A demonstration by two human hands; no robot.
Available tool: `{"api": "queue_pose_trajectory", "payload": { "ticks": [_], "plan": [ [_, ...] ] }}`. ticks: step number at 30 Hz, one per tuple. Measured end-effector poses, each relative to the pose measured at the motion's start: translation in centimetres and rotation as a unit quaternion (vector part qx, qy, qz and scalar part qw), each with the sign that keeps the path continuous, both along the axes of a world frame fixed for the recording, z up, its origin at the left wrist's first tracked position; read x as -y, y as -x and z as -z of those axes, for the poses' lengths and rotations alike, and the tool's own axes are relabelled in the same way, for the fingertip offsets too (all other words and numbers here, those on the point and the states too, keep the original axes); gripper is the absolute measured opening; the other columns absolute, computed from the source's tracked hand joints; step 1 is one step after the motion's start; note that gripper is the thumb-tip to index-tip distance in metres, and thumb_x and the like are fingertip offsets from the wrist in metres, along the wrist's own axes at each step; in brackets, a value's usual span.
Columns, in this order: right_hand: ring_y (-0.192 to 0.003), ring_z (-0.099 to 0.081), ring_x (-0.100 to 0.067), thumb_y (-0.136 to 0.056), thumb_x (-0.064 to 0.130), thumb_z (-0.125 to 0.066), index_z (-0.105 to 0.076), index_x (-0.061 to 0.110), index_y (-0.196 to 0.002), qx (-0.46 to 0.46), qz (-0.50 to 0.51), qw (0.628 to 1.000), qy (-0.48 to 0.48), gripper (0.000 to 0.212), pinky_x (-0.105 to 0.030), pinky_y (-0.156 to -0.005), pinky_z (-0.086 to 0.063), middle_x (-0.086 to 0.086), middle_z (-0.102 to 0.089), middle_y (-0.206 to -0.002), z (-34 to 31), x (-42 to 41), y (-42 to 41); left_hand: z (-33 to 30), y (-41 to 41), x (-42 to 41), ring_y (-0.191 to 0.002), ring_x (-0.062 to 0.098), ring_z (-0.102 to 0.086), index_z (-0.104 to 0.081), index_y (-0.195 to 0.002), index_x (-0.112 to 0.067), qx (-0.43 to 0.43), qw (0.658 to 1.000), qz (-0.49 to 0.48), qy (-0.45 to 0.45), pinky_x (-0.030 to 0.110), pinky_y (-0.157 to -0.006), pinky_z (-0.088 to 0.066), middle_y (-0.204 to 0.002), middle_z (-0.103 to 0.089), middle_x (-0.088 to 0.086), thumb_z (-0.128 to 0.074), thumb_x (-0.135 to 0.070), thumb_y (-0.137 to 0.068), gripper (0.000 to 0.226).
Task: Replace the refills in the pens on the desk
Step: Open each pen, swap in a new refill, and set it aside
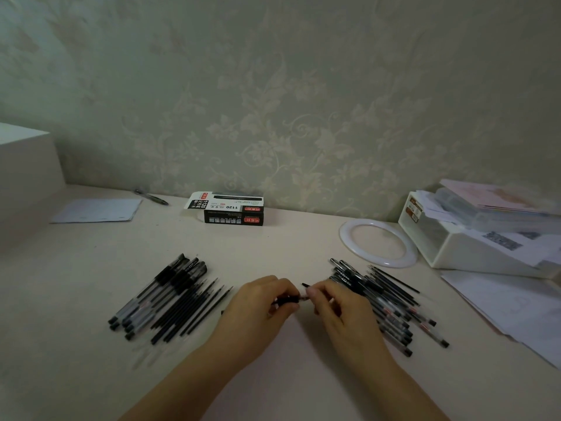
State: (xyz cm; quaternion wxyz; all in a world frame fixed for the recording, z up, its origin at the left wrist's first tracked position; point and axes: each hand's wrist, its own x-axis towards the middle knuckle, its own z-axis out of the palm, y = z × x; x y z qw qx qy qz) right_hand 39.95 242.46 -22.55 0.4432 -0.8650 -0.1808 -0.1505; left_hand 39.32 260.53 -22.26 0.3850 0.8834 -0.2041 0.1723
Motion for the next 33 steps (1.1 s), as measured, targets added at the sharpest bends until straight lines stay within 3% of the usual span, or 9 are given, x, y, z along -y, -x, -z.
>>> {"api": "queue_pose_trajectory", "payload": {
  "ticks": [1,3,5,11,17,23,27,33],
  "plan": [
    [-0.071,-0.057,-0.003,-0.095,0.038,-0.056,-0.068,0.029,-0.097,0.021,0.022,0.999,0.031,0.015,-0.01,-0.062,-0.041,0.015,-0.061,-0.08,0.2,0.2,-0.2,0.1,-0.1,-0.1,-0.079,0.003,-0.059,-0.069,-0.096,-0.029,-0.004,1.0,-0.011,-0.005,0.018,-0.071,-0.048,-0.086,-0.064,-0.014,-0.066,-0.026,-0.089,0.009],
    [-0.075,-0.052,0.0,-0.096,0.031,-0.059,-0.062,0.024,-0.123,0.019,0.059,0.993,0.102,0.028,-0.008,-0.069,-0.04,0.017,-0.051,-0.098,0.7,0.6,-0.6,0.3,-0.2,-0.3,-0.08,0.002,-0.059,-0.069,-0.098,-0.029,-0.011,0.999,-0.03,-0.014,0.021,-0.073,-0.049,-0.087,-0.063,-0.015,-0.063,-0.027,-0.09,0.01],
    [-0.078,-0.047,0.0,-0.096,0.024,-0.06,-0.058,0.019,-0.132,-0.005,0.062,0.987,0.15,0.037,-0.011,-0.075,-0.039,0.013,-0.041,-0.103,1.2,0.9,-0.8,0.4,-0.4,-0.5,-0.079,0.002,-0.058,-0.069,-0.1,-0.029,-0.01,0.999,-0.044,-0.021,0.021,-0.074,-0.049,-0.086,-0.06,-0.016,-0.061,-0.027,-0.091,0.012],
    [-0.082,-0.052,-0.001,-0.093,0.015,-0.063,-0.065,0.021,-0.096,0.006,0.032,0.988,0.148,0.007,-0.024,-0.073,-0.048,0.017,-0.041,-0.096,0.9,0.7,-0.2,0.4,-0.4,-0.8,-0.075,-0.002,-0.054,-0.07,-0.1,-0.029,-0.009,0.998,-0.046,-0.047,0.007,-0.068,-0.04,-0.086,-0.054,-0.018,-0.062,-0.026,-0.091,0.012],
    [-0.091,-0.051,-0.002,-0.095,0.011,-0.054,-0.062,0.023,-0.096,0.007,0.027,0.99,0.136,0.015,-0.028,-0.079,-0.047,0.015,-0.055,-0.097,0.5,1.2,-0.6,0.1,-0.5,-1.2,-0.079,0.002,-0.055,-0.071,-0.098,-0.03,-0.014,0.998,-0.042,-0.055,0.011,-0.07,-0.043,-0.089,-0.056,-0.013,-0.066,-0.024,-0.089,0.012],
    [-0.085,-0.054,-0.001,-0.094,0.011,-0.06,-0.068,0.023,-0.097,0.03,-0.019,0.993,0.114,0.016,-0.016,-0.071,-0.044,0.016,-0.06,-0.092,0.1,0.9,-0.3,0.0,-0.4,-1.1,-0.075,-0.003,-0.052,-0.071,-0.096,-0.03,-0.007,0.998,-0.025,-0.051,0.005,-0.067,-0.037,-0.087,-0.054,-0.014,-0.069,-0.023,-0.087,0.012],
    [-0.084,-0.057,-0.005,-0.093,0.013,-0.062,-0.07,0.022,-0.097,0.03,-0.038,0.995,0.089,0.013,-0.017,-0.07,-0.046,0.016,-0.061,-0.091,0.1,0.6,-0.3,-0.1,-0.3,-0.9,-0.073,-0.007,-0.051,-0.07,-0.097,-0.028,-0.003,0.999,-0.012,-0.045,0.002,-0.068,-0.037,-0.085,-0.055,-0.017,-0.072,-0.021,-0.084,0.015],
    [-0.086,-0.064,-0.006,-0.089,0.011,-0.067,-0.073,0.024,-0.09,0.003,-0.052,0.998,0.04,0.014,-0.016,-0.071,-0.049,0.017,-0.067,-0.087,0.3,0.6,-0.4,-0.5,-0.2,-0.8,-0.078,0.0,-0.055,-0.071,-0.088,-0.027,-0.007,0.999,-0.002,-0.037,0.007,-0.068,-0.04,-0.082,-0.058,-0.017,-0.072,-0.024,-0.084,0.005]
  ]
}}
